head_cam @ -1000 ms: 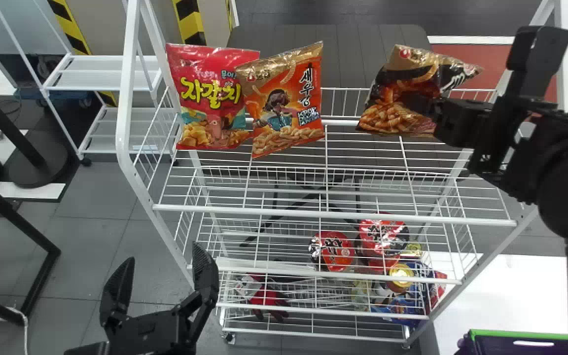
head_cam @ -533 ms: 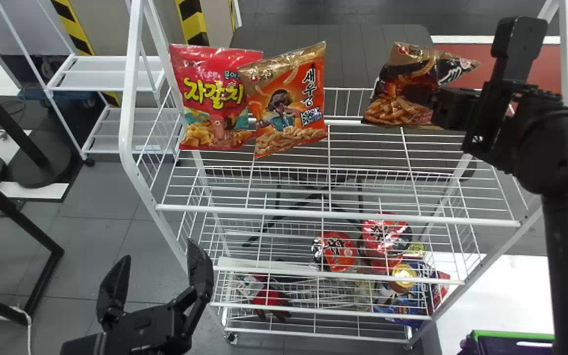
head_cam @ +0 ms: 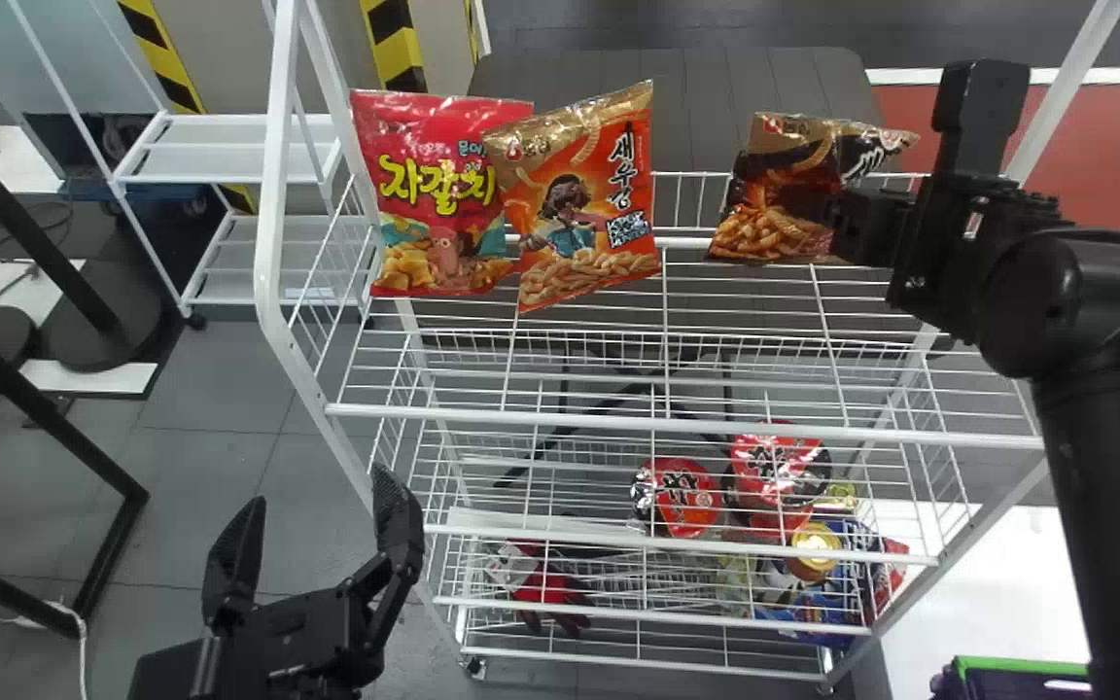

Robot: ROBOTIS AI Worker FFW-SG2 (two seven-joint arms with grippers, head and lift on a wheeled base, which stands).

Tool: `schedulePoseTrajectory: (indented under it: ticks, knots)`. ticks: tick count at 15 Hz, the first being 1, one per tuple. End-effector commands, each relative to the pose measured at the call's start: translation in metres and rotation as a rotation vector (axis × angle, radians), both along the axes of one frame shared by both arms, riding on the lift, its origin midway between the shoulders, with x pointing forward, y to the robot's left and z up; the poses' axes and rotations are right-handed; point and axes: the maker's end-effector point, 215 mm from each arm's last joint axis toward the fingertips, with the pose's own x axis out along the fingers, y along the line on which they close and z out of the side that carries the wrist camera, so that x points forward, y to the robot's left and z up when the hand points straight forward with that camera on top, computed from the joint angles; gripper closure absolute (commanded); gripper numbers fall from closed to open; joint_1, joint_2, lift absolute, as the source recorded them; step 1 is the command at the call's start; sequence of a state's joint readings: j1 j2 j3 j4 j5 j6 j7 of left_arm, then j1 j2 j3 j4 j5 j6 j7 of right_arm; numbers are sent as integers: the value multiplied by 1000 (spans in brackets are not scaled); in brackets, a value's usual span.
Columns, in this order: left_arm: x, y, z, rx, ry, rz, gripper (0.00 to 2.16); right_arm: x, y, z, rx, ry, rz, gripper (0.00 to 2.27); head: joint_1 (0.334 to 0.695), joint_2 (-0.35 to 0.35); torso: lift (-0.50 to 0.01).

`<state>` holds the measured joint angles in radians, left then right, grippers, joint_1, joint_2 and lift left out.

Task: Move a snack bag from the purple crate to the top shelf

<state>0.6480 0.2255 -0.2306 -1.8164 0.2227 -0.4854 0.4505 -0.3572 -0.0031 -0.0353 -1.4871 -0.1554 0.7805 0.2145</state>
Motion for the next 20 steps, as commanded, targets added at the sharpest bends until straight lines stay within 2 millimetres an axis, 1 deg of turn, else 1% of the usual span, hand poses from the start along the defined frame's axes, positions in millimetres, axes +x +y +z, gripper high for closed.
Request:
schedulePoseTrajectory:
  ticks: [1, 4, 6, 8, 11, 12, 14, 15, 16, 17, 19, 20]
  knots:
    - [1, 3, -1, 0, 1, 5, -2, -2, 9, -13, 18, 19, 12, 1754, 695, 91, -1]
    - [2, 5, -2, -3, 2, 7, -2, -13, 21, -27, 70, 48, 28, 1754, 695, 102, -1]
    - [2, 5, -2, -3, 2, 7, -2, -17, 24, -31, 76, 54, 32, 1754, 695, 115, -1]
    - [2, 4, -1, -4, -2, 6, -2, -17, 27, -30, 75, 38, 31, 1754, 695, 120, -1]
    - [2, 4, -1, -3, 0, 6, -2, -17, 25, -31, 70, 28, 24, 1754, 695, 124, -1]
    - [2, 5, -1, -3, 0, 8, -2, -19, 26, -34, 71, 33, 25, 1750, 695, 124, -1]
    - [1, 4, -1, -4, 0, 6, -2, -21, 29, -37, 65, 32, 28, 1514, 695, 124, -1]
    - [1, 5, -1, -4, 0, 8, -2, -21, 29, -38, 59, 35, 28, 1470, 695, 125, -1]
    - [1, 5, -1, -4, 0, 8, -2, -21, 29, -38, 54, 32, 26, 1322, 695, 127, -1]
    - [0, 4, -1, -3, 0, 7, -2, -20, 28, -37, 53, 30, 23, 1079, 695, 128, -1]
    - [-1, 5, -1, -4, 2, 8, -2, -20, 27, -37, 51, 30, 21, 518, 695, 127, -1]
    - [0, 4, 1, -4, -1, 6, -2, -20, 28, -37, 51, 30, 22, 451, 695, 127, -1]
